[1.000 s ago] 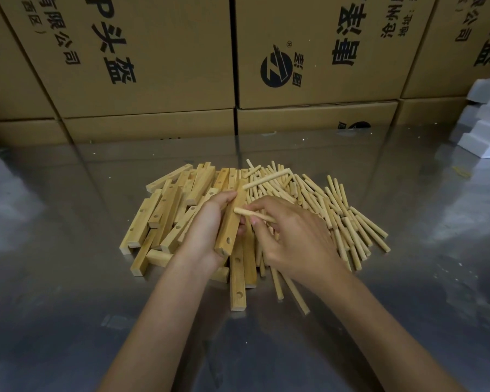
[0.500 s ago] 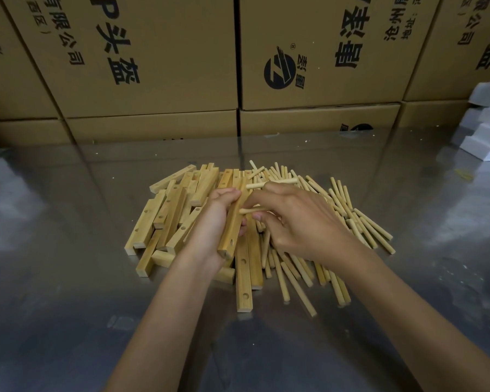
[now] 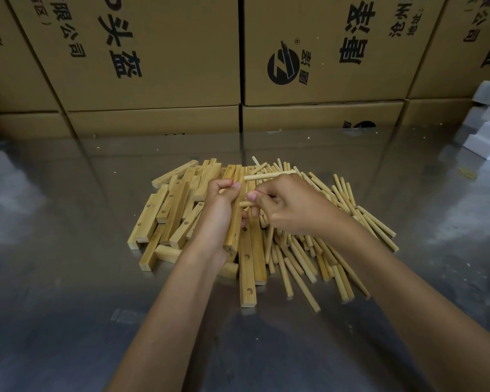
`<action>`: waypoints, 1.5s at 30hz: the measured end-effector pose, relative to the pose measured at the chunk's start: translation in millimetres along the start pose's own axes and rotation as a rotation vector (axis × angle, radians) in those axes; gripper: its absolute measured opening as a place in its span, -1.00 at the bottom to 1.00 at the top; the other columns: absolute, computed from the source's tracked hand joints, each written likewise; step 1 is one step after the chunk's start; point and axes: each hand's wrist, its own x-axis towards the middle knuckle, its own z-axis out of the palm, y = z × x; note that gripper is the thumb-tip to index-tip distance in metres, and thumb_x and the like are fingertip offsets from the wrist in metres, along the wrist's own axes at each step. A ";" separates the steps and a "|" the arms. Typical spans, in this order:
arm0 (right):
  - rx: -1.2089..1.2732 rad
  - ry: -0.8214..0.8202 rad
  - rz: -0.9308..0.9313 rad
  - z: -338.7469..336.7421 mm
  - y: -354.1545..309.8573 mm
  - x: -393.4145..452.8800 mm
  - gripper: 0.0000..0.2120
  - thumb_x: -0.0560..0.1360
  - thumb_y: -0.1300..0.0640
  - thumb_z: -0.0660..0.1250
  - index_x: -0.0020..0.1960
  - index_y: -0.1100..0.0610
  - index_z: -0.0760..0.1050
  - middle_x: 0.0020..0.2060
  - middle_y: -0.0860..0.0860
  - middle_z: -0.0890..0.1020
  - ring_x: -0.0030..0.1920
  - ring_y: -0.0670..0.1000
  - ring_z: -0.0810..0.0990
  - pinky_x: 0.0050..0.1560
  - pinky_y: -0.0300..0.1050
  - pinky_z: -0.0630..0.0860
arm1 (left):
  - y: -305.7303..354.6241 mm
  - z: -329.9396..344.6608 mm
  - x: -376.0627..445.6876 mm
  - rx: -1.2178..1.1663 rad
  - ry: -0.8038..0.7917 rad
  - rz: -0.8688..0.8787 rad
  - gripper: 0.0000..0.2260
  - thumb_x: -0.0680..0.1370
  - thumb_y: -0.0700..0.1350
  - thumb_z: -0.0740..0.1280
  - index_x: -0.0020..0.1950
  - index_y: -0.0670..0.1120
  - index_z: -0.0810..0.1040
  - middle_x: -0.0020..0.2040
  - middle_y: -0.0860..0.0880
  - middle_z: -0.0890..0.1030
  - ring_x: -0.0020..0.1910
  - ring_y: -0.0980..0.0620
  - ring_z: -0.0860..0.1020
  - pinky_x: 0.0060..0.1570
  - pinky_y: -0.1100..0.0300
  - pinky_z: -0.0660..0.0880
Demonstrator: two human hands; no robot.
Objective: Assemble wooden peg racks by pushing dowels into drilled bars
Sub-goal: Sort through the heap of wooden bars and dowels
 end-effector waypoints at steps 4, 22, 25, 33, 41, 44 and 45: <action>-0.167 -0.040 -0.064 -2.1 -5.5 6.0 -0.76 0.64 0.06 0.23 -0.18 0.03 0.55 -0.46 -0.13 0.55 -0.43 -0.16 0.46 -0.41 -0.28 0.32 | 0.4 -1.5 1.7 -0.041 0.020 -0.032 -0.90 0.68 -0.08 0.24 0.17 0.03 0.49 -0.17 -0.04 0.62 -0.36 0.08 0.53 -0.36 0.18 0.47; -0.170 0.643 -0.069 -5.5 18.7 -25.0 -0.88 0.57 0.06 0.22 0.04 -0.11 0.51 -0.17 -0.27 0.55 -0.23 -0.32 0.47 -0.09 -0.33 0.31 | 6.8 -18.2 6.1 -0.225 0.125 -0.158 -0.77 0.68 -0.06 0.24 0.25 -0.14 0.56 -0.29 -0.02 0.58 -0.41 0.12 0.52 -0.46 0.29 0.53; -0.110 0.346 0.179 6.7 43.1 -45.6 -0.88 0.56 0.10 0.30 0.01 -0.09 0.57 -0.12 -0.20 0.63 -0.44 -0.21 0.49 -0.35 -0.35 0.38 | 8.8 -19.0 8.7 -0.235 0.162 -0.162 -0.77 0.68 -0.06 0.25 0.21 -0.17 0.57 -0.32 -0.02 0.57 -0.44 0.12 0.50 -0.50 0.29 0.49; -0.274 0.185 0.369 42.6 39.4 -43.8 -0.57 0.51 -0.34 0.27 -0.32 -0.03 0.41 -0.43 -0.13 0.52 -0.27 -0.09 0.50 0.14 -0.03 0.41 | 7.4 -14.8 7.6 -0.213 0.137 -0.141 -0.83 0.68 -0.08 0.24 0.12 -0.14 0.56 -0.37 -0.02 0.58 -0.45 0.11 0.50 -0.53 0.29 0.46; -0.135 0.214 0.397 32.7 51.6 -53.7 -0.75 0.58 -0.07 0.32 -0.23 0.00 0.55 -0.48 -0.06 0.58 -0.43 -0.10 0.53 -0.33 -0.21 0.39 | 8.6 -13.9 5.6 -0.199 0.103 -0.143 -0.81 0.68 -0.09 0.24 0.13 -0.17 0.56 -0.38 -0.01 0.57 -0.45 0.11 0.49 -0.53 0.29 0.44; 0.047 0.250 0.349 22.8 53.5 -55.0 -0.92 0.59 -0.03 0.32 -0.01 -0.04 0.55 -0.30 -0.12 0.66 -0.28 -0.10 0.63 -0.19 -0.07 0.60 | 10.0 -12.7 4.3 -0.215 0.098 -0.152 -0.81 0.68 -0.09 0.23 0.12 -0.18 0.55 -0.39 -0.02 0.56 -0.45 0.11 0.48 -0.53 0.30 0.43; 0.114 0.241 0.335 20.2 53.3 -55.7 -0.91 0.58 -0.01 0.33 0.06 -0.04 0.54 -0.27 -0.13 0.68 -0.26 -0.09 0.65 -0.14 -0.04 0.62 | 10.2 -13.1 3.9 -0.226 0.100 -0.163 -0.81 0.68 -0.08 0.24 0.13 -0.18 0.55 -0.39 -0.02 0.56 -0.45 0.11 0.47 -0.53 0.30 0.43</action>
